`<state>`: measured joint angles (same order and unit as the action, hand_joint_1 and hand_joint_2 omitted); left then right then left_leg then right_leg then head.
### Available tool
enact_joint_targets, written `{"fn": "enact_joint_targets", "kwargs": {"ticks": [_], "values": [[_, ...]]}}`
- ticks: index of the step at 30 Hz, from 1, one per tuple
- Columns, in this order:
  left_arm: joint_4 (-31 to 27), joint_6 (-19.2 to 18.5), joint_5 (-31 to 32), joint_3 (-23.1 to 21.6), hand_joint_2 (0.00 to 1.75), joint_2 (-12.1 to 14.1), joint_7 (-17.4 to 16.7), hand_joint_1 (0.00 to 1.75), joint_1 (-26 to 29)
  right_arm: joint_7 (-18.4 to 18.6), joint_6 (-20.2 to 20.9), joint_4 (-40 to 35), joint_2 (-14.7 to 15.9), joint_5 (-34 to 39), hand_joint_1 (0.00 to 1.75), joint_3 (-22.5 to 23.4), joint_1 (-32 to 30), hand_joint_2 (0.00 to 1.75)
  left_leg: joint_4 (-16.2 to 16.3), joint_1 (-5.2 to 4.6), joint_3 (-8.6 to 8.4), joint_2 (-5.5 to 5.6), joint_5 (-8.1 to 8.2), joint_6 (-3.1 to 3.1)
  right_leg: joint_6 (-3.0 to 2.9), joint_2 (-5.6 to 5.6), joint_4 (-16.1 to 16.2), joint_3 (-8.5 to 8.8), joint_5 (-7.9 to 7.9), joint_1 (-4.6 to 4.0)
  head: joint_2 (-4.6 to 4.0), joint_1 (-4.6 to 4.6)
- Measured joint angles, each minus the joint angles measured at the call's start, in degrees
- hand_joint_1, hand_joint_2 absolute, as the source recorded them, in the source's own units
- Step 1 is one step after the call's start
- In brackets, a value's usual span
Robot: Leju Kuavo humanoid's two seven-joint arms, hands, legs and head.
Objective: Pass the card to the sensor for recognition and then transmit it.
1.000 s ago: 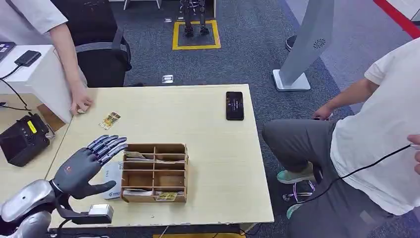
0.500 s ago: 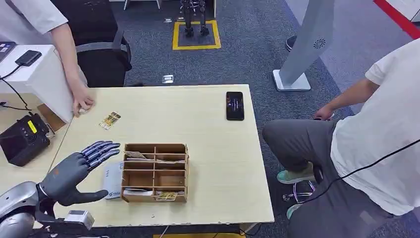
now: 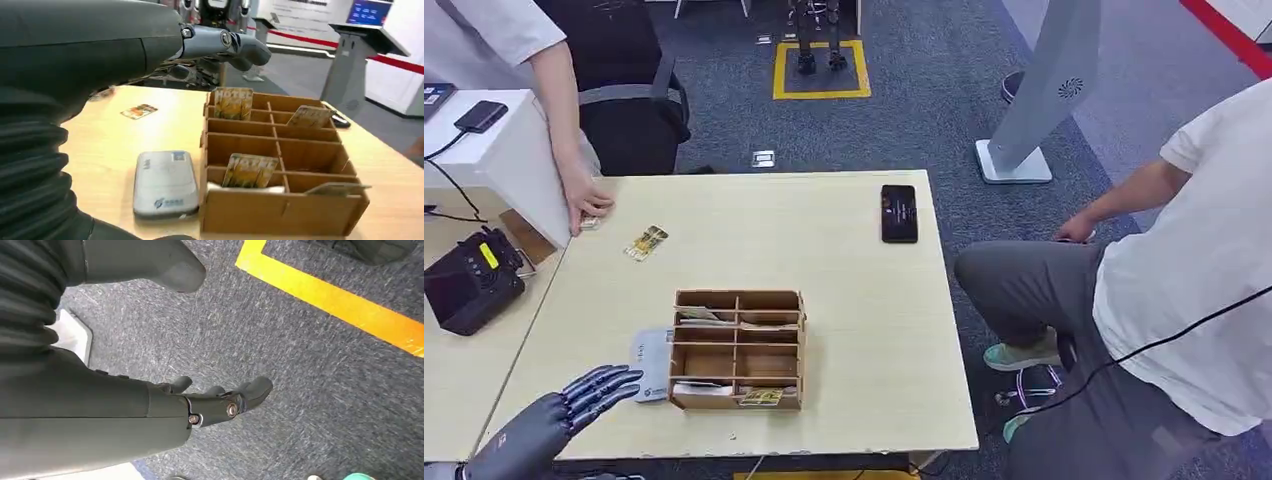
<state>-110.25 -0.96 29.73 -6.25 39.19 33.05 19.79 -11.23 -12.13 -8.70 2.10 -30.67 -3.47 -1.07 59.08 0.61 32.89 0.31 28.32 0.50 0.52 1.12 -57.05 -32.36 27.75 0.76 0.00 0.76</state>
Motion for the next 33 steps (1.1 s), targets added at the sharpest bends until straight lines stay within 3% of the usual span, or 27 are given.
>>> {"fn": "enact_joint_targets", "kwargs": {"ticks": [5, 10, 18, 21, 26, 33], "values": [[-0.7, 3.1, 1.5, -0.5, 1.75, -1.8, -1.2, 0.0, 2.9, -0.3, 0.0, 0.0, 0.0, 0.1, 0.0, 0.5, 0.0, 1.75, 0.0, -0.02, -0.02, 0.03, 0.0, 0.0, 0.0, -0.04, 0.0, 0.07, -0.01, 0.01, 0.0, 0.0], [-0.7, 9.4, 8.4, -4.4, 1.75, -3.2, -5.0, 0.0, 3.5, -0.3, -0.3, 0.0, -0.1, 0.4, 0.0, 0.9, 0.0, 1.75, 0.0, -0.02, -0.03, 0.06, 0.0, 0.0, 0.01, -0.07, 0.0, 0.08, -0.01, 0.01, 0.0, 0.02], [-0.7, 10.8, 9.0, -7.3, 1.75, -3.6, -5.8, 0.0, 3.7, -0.3, -0.4, 0.0, -0.2, 0.5, 0.0, 0.9, 0.0, 1.75, 0.0, 0.0, -0.04, 0.06, 0.0, 0.0, 0.0, -0.07, 0.0, 0.07, 0.0, 0.0, 0.0, 0.02], [-0.7, 13.3, 13.2, -8.9, 1.75, -3.6, -8.0, 0.0, 3.6, -0.1, -0.4, 0.0, -0.2, 0.6, 0.0, 1.0, 0.0, 1.75, 0.0, 0.0, -0.04, 0.06, 0.0, 0.0, 0.0, -0.07, 0.0, 0.07, 0.0, 0.0, 0.0, 0.02], [-0.7, 17.4, 20.3, -13.8, 1.75, -3.8, -12.4, 0.0, 1.9, 0.3, -0.4, 0.0, -0.3, 0.7, 0.0, 1.3, 0.0, 1.75, 0.0, -0.02, -0.04, 0.07, 0.0, 0.0, 0.0, -0.1, 0.0, 0.08, -0.01, 0.01, 0.0, 0.0], [0.9, 21.8, 23.6, -23.4, 1.75, -5.4, -16.3, 0.0, -3.1, 0.3, -0.4, 0.0, -0.4, 0.7, 0.0, 1.8, 0.0, 1.75, 0.0, -0.02, -0.05, 0.1, 0.0, 0.01, 0.01, -0.18, 0.0, 0.1, -0.01, 0.01, 0.0, -0.07]]}}
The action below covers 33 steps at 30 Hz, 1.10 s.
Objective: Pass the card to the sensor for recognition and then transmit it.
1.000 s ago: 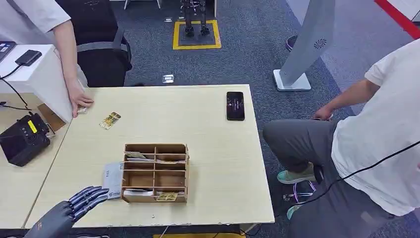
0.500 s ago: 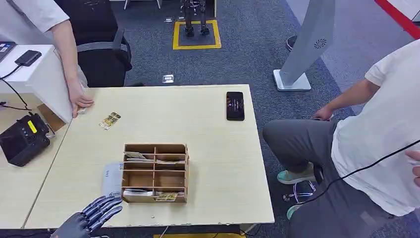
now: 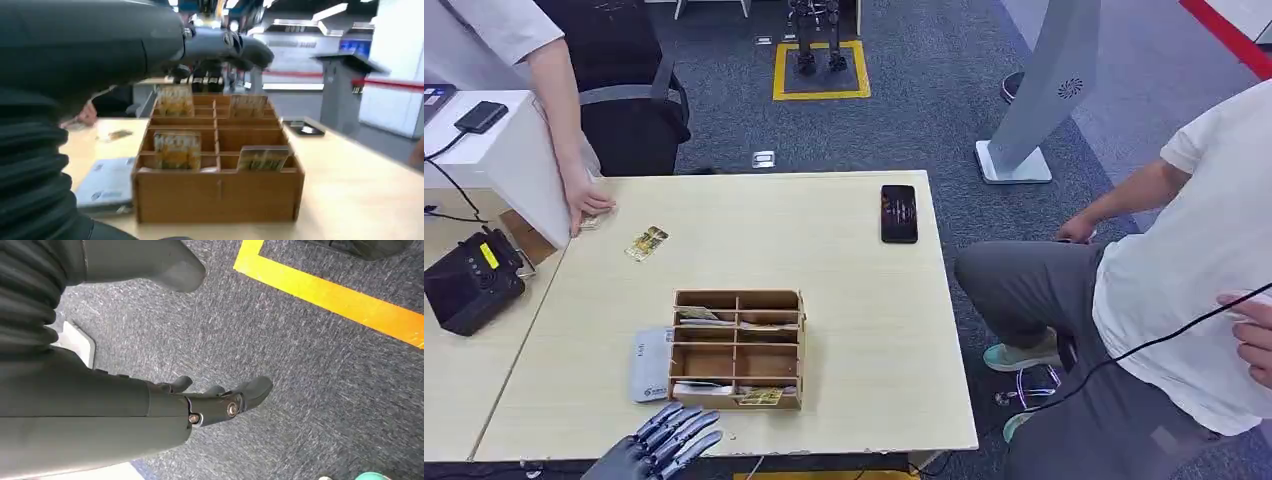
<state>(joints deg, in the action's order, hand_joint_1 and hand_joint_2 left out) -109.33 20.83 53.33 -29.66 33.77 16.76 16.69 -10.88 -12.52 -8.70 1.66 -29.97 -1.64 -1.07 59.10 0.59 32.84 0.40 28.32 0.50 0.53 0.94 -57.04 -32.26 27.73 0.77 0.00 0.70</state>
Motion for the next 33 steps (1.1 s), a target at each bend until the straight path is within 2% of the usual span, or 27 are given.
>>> {"fn": "enact_joint_targets", "kwargs": {"ticks": [2, 9, 20, 24, 26, 28, 33], "values": [[0.8, 1.2, 1.0, -1.2, 1.75, -0.4, -0.7, 0.0, -1.3, 0.0, -0.1, 0.0, -0.1, 0.0, 0.0, 0.0, 0.0, 1.75, 0.0, 0.0, 0.0, 0.02, 0.0, 0.0, 0.0, -0.01, 0.0, 0.0, 0.0, 0.0, 0.0, 0.04], [2.6, 1.6, 1.4, -3.1, 1.75, -0.9, -1.0, 0.0, -3.5, 0.0, -0.2, 0.0, -0.2, 0.0, 0.0, 0.1, 0.0, 1.75, 0.0, 0.02, 0.0, 0.02, 0.0, 0.0, 0.0, 0.0, 0.0, 0.0, 0.0, -0.01, 0.0, 0.07], [3.8, 1.7, 1.9, -3.4, 1.75, -1.6, -1.2, 0.0, -4.2, 0.0, -0.2, 0.0, -0.2, 0.0, 0.0, 0.1, 0.0, 1.75, 0.0, 0.0, 0.0, 0.02, 0.0, 0.0, 0.0, -0.01, 0.0, 0.0, 0.0, 0.0, 0.0, 0.05], [4.8, 2.8, 4.3, -4.4, 1.75, -3.3, -2.6, 0.0, -5.0, 0.2, -0.3, 0.0, -0.3, 0.0, 0.0, 0.1, 0.0, 1.75, 0.0, -0.03, 0.01, 0.1, 0.0, 0.0, 0.0, -0.04, 0.0, 0.01, 0.0, 0.02, 0.0, 0.09], [5.4, 3.1, 5.7, -6.1, 1.75, -5.4, -3.8, 0.0, -5.5, 0.4, -0.4, 0.0, -0.3, 0.0, 0.0, 0.1, 0.0, 1.75, 0.0, 0.0, 0.03, 0.1, 0.0, 0.01, 0.0, -0.04, 0.0, 0.01, 0.0, 0.0, 0.0, 0.11], [6.2, 3.1, 6.6, -6.9, 1.75, -6.4, -4.1, 0.0, -6.3, 0.5, -0.4, 0.0, -0.3, 0.0, 0.0, 0.1, 0.0, 1.75, 0.0, -0.03, 0.02, 0.13, 0.01, 0.02, 0.01, -0.04, 0.0, 0.02, 0.0, 0.03, 0.0, -0.28], [8.9, 4.7, 8.2, -8.0, 1.75, -8.6, -5.5, 0.0, -7.8, 0.6, -0.4, 0.0, -0.5, -0.2, 0.0, 0.1, 0.0, 1.75, 0.0, -0.03, -0.02, 0.13, 0.02, 0.03, 0.0, -0.03, 0.0, -0.01, 0.0, 0.02, 0.0, -0.07]]}}
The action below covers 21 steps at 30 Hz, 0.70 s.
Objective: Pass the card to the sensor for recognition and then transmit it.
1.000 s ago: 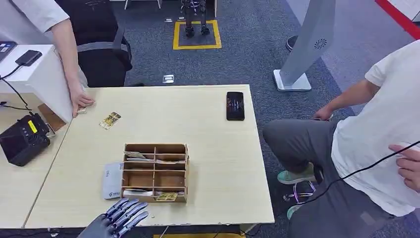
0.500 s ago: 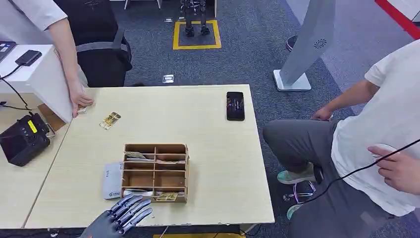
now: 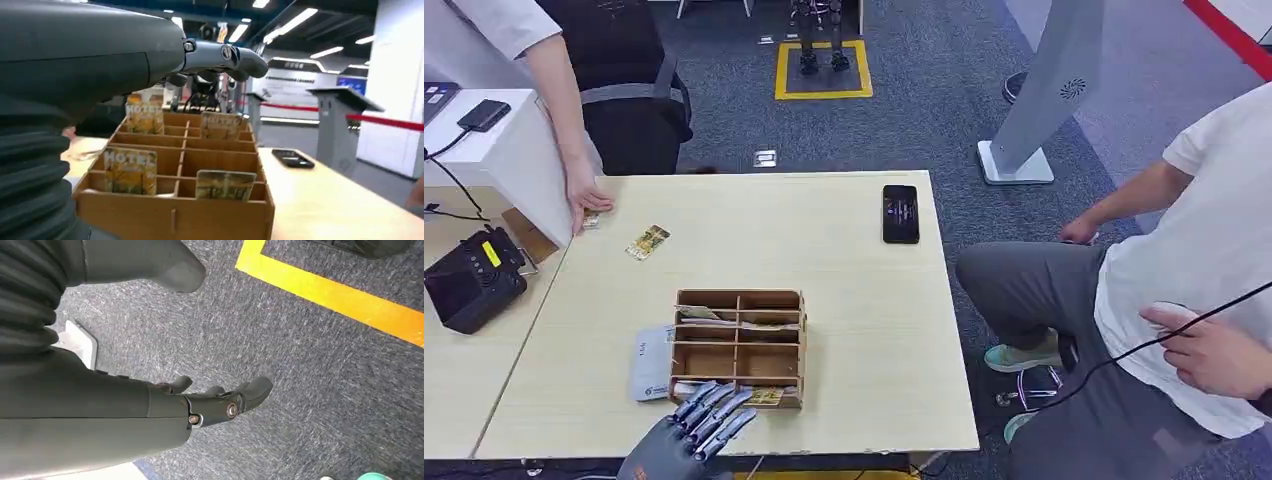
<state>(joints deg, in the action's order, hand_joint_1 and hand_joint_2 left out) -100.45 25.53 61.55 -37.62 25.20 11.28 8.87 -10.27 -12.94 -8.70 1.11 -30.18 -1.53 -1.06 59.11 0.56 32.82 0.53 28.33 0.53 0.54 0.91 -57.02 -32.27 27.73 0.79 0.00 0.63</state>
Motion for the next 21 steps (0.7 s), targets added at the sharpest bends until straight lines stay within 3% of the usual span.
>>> {"fn": "enact_joint_targets", "kwargs": {"ticks": [5, 6, 7, 8, 12, 21], "values": [[2.6, 2.2, 0.2, -0.1, 1.75, -1.3, -1.1, 0.0, -0.1, 0.3, 0.0, 0.0, -0.4, -0.4, 0.0, 0.0, 0.0, 1.75, 0.0, 0.01, -0.03, -0.06, 0.0, 0.0, 0.0, 0.04, 0.0, -0.04, 0.0, -0.01, 0.0, 0.13], [3.7, 2.2, 2.5, -0.2, 1.75, -2.4, -4.1, 0.0, -1.1, 0.3, 0.0, 0.0, -0.5, -0.4, 0.0, 0.0, 0.0, 1.75, -0.1, -0.07, -0.07, 0.13, -0.07, 0.1, 0.02, -0.16, 0.0, 0.06, 0.02, 0.19, 0.0, 0.02], [6.5, 1.8, 3.0, -0.5, 1.75, -4.8, -6.6, 0.0, -1.6, 0.3, 0.0, 0.0, -0.5, -0.4, 0.0, 0.0, 0.0, 1.75, -0.1, -0.12, 0.01, 0.19, -0.06, 0.17, 0.21, -0.24, 0.0, 0.05, 0.13, 0.21, 0.0, 0.59], [7.6, 1.8, 3.3, -0.8, 1.75, -6.7, -6.6, 0.0, -1.7, 0.3, -0.1, 0.0, -0.5, -0.4, 0.0, 0.0, 0.1, 1.75, -0.1, -0.11, 0.01, 0.15, -0.05, 0.18, 0.18, -0.2, 0.0, 0.09, 0.1, 0.13, 0.0, 0.48], [10.4, 2.1, 3.9, -1.5, 1.75, -10.1, -7.1, 0.0, -2.1, 0.3, -0.2, 0.0, -0.6, -0.6, 0.0, 0.0, 0.0, 1.75, 0.0, -0.22, -0.02, 0.12, -0.01, 0.22, 0.23, -0.15, 0.0, 0.08, 0.05, 0.21, 0.0, 0.26], [16.0, 2.2, 6.1, -1.5, 1.75, -13.9, -10.1, 0.0, -3.2, 0.3, -0.2, 0.0, -0.6, -0.9, 0.0, 0.0, 0.0, 1.75, 0.0, -0.24, -0.01, 0.12, 0.0, 0.22, 0.24, -0.15, 0.0, 0.07, 0.06, 0.22, 0.0, 0.26]]}}
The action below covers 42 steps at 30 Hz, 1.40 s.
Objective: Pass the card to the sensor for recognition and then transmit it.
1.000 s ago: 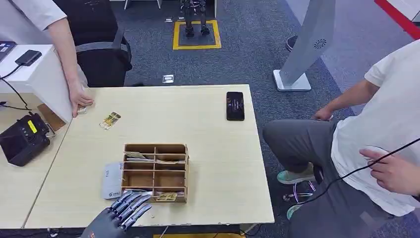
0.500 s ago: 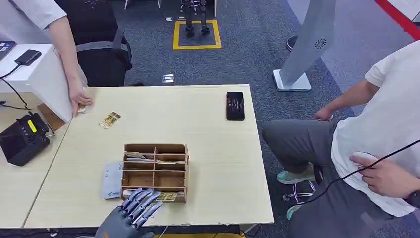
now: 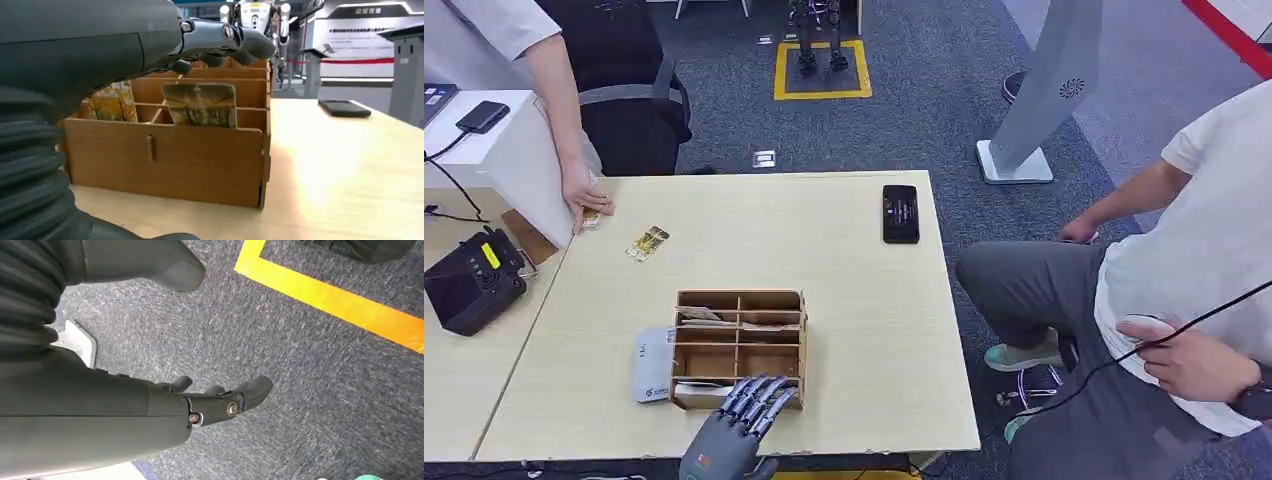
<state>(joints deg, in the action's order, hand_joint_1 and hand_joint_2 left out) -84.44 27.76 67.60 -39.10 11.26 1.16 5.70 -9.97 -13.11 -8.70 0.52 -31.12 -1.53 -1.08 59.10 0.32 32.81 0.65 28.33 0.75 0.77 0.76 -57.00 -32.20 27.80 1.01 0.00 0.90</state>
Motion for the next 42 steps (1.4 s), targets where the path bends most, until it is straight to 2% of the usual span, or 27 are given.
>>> {"fn": "enact_joint_targets", "kwargs": {"ticks": [9, 22, 32, 42], "values": [[2.8, 0.5, 1.4, 0.0, 1.75, -1.3, -1.6, 0.0, -0.4, 0.3, 0.0, 0.0, 0.0, -0.1, 0.0, 0.0, 0.0, 1.75, 0.0, 0.0, 0.0, 0.0, 0.0, 0.0, 0.0, 0.0, 0.0, 0.0, 0.0, 0.0, 0.0, 0.0], [3.5, 2.4, 4.4, 0.7, 1.75, -2.4, -4.0, 0.0, -0.5, 0.3, 0.0, 0.0, -0.1, -0.1, 0.0, 0.0, 0.0, 1.75, 0.0, 0.0, 0.0, 0.0, 0.0, 0.0, 0.0, 0.0, 0.0, 0.0, 0.0, 0.0, 0.0, 0.0], [3.5, 2.6, 4.6, 1.3, 1.75, -2.4, -4.2, 0.0, -0.5, 0.3, 0.0, 0.0, -0.1, -0.1, 0.0, 0.0, -0.1, 1.75, 0.0, 0.0, 0.0, 0.0, 0.0, 0.0, 0.0, 0.0, 0.0, 0.0, 0.0, 0.0, 0.0, 0.0], [3.5, 6.2, 3.6, 1.9, 1.75, -3.0, -2.4, 0.0, -0.3, 0.3, 0.0, 0.0, -0.1, -0.1, 0.0, 0.0, -0.1, 1.75, 0.0, 0.0, 0.0, 0.0, 0.0, 0.0, 0.0, 0.0, 0.0, 0.0, 0.0, 0.0, 0.0, 0.0]]}}
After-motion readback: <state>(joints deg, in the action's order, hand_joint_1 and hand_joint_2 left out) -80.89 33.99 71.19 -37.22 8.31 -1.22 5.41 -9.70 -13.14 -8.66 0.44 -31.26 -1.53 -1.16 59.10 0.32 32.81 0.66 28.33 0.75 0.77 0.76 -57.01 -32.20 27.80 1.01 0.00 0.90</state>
